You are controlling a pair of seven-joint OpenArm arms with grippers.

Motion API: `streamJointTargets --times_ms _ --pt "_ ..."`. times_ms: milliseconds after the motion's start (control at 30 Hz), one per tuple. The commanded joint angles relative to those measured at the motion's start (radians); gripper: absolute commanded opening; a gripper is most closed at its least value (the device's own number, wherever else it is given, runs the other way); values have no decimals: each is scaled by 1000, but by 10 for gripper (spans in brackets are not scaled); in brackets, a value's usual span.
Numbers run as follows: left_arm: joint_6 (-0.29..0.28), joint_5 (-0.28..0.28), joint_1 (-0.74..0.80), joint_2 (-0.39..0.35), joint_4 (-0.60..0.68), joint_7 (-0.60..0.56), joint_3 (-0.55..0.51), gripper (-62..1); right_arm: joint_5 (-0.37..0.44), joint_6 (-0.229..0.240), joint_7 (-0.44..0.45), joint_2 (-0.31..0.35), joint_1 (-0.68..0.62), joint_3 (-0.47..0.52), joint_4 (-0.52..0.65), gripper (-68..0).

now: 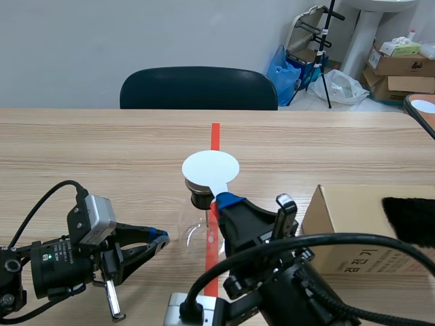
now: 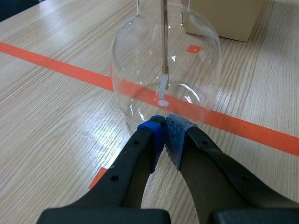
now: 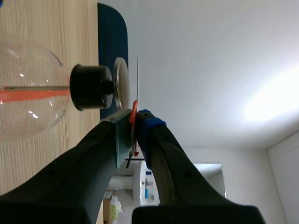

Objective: Do the electroscope experiment

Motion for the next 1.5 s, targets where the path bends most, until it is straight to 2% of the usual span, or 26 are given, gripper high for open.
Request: streamJointTargets --times_ms 0,167,1467 --pt "6 -13 0 0 9 -11 0 -578 -1 -10 5 5 12 2 18 -665" --pt "6 -13 0 0 9 -11 0 -577 -1 -10 34 5 12 2 18 -664" --pt "6 -13 0 0 9 -12 0 -578 -1 -10 33 5 12 2 18 -664"
